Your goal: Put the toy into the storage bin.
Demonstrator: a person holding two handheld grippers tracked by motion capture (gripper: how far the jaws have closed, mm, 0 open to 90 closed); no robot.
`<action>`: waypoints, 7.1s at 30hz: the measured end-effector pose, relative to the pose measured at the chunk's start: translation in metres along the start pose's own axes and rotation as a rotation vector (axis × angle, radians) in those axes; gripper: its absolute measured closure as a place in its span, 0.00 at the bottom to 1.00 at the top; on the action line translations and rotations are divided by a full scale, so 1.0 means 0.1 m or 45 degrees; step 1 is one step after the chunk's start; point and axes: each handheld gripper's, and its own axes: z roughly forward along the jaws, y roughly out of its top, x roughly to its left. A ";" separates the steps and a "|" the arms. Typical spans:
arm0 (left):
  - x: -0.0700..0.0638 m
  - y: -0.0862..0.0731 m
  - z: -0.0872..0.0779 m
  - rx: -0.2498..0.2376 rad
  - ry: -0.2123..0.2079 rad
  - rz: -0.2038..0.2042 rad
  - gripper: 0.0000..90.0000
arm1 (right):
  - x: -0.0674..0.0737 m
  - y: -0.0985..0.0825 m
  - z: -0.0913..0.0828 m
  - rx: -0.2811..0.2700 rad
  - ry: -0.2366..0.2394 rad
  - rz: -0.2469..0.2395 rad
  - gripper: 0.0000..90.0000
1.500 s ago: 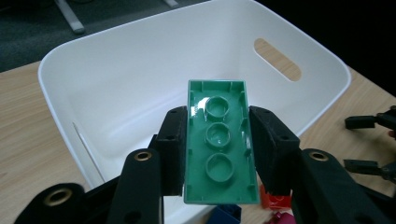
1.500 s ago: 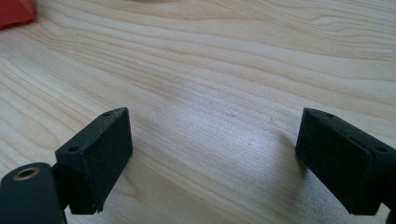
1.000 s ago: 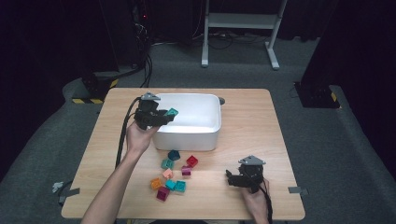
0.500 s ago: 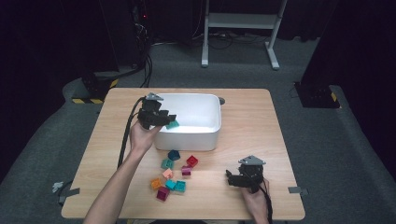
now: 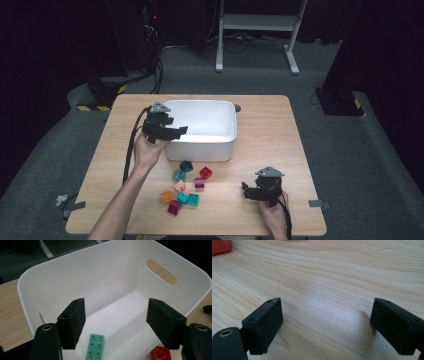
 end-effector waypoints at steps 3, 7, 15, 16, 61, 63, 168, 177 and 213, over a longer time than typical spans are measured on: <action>-0.04 -0.04 -0.11 -0.010 0.009 0.021 0.33 | 0.00 0.00 0.00 0.000 0.000 0.000 0.12; -0.07 -0.08 -0.23 -0.035 0.015 0.037 0.32 | 0.00 0.00 0.00 0.001 -0.001 0.001 0.12; -0.07 -0.21 -0.43 -0.062 0.018 0.029 0.30 | 0.00 0.00 0.00 0.001 -0.001 0.000 0.12; -0.07 -0.21 -0.43 -0.062 0.018 0.029 0.30 | 0.00 0.00 0.00 0.001 -0.001 0.000 0.12; -0.32 -1.93 -0.44 0.057 -0.055 -0.108 0.48 | 0.00 0.00 0.00 0.000 0.000 0.001 0.12; -0.33 -1.97 -0.42 0.056 -0.045 -0.103 0.54 | 0.00 0.00 0.00 0.000 -0.001 0.001 0.12; -0.16 -0.68 -0.61 -0.107 -0.134 0.046 0.97 | 0.00 0.00 0.00 0.000 0.000 0.002 0.12; -0.09 -0.42 -0.58 -0.119 -0.156 0.046 0.97 | 0.00 0.00 0.00 0.000 0.000 0.003 0.12; 0.14 0.08 -0.02 -0.070 -0.050 0.004 0.97 | 0.00 0.00 0.00 0.000 0.000 0.000 0.12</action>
